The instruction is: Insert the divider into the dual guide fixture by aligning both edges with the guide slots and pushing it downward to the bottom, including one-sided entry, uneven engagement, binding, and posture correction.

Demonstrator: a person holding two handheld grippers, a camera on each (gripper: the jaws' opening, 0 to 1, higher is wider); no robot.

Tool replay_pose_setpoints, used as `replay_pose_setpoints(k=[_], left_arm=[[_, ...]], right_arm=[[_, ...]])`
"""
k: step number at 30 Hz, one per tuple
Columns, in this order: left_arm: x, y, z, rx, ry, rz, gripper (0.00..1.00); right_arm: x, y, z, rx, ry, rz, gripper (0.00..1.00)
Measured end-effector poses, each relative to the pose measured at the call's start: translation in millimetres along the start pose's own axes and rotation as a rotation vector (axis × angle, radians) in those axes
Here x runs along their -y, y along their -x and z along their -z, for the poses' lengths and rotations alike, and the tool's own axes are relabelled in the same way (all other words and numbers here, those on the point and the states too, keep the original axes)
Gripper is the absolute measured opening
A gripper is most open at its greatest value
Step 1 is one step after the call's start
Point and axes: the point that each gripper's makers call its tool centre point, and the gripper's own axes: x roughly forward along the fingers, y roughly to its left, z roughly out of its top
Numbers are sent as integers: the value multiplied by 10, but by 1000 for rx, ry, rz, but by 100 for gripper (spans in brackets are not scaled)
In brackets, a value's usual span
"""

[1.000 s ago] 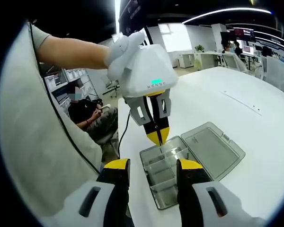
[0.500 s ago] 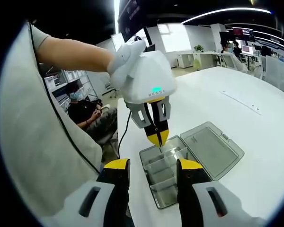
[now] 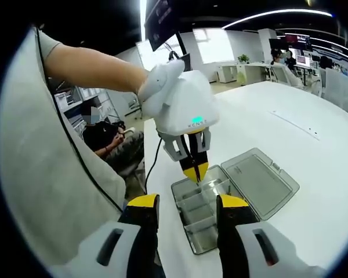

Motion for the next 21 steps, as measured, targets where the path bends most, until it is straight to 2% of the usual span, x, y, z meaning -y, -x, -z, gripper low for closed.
replay_pose_setpoints(k=[21], left_arm=[[-8, -102, 37, 5, 40, 0, 0]], right_arm=[[-12, 29, 12, 4, -2, 8, 36]])
